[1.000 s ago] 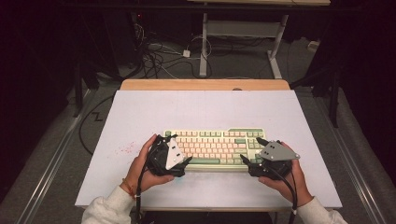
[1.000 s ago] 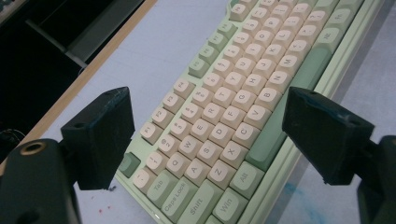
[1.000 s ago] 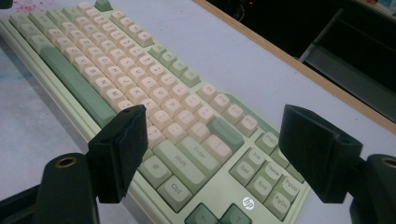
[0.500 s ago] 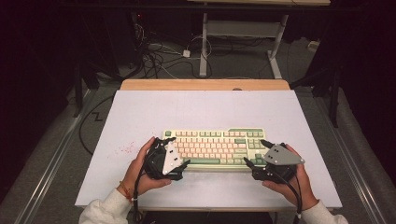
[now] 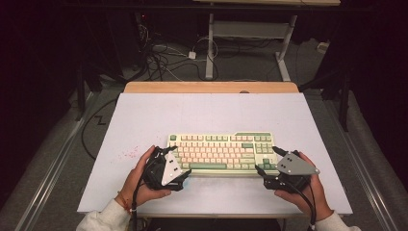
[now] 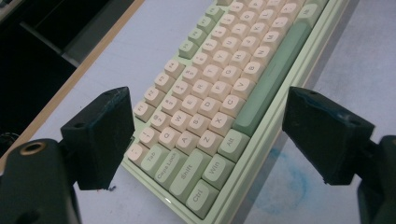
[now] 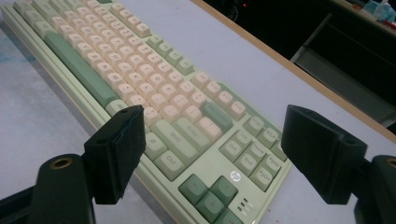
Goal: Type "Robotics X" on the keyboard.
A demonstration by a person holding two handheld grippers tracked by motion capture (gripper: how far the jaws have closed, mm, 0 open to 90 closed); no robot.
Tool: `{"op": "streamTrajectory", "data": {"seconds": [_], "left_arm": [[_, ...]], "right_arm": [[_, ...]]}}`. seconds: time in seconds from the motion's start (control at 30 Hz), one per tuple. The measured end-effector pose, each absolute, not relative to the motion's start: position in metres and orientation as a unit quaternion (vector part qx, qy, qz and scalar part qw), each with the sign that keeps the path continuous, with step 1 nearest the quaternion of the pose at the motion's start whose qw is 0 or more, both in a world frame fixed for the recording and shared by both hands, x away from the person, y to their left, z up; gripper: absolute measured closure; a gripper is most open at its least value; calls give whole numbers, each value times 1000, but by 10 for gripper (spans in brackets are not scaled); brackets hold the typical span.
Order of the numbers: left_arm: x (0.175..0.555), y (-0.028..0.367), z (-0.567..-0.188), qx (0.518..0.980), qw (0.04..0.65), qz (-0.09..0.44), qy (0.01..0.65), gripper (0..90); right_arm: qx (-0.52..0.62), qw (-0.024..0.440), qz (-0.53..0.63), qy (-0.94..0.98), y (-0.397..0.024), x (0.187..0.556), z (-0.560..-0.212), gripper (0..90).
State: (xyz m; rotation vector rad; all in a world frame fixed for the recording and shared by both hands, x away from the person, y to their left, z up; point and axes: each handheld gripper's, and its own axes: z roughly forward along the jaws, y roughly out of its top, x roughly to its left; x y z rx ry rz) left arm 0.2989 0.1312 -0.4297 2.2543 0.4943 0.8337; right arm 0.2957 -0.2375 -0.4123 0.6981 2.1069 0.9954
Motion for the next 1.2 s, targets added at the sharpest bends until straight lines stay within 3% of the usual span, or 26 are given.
{"op": "streamTrajectory", "data": {"seconds": [1.2], "left_arm": [[290, 186, -455, 863, 312, 305, 255, 155]], "right_arm": [[323, 358, 368, 795, -289, 283, -429, 221]]}}
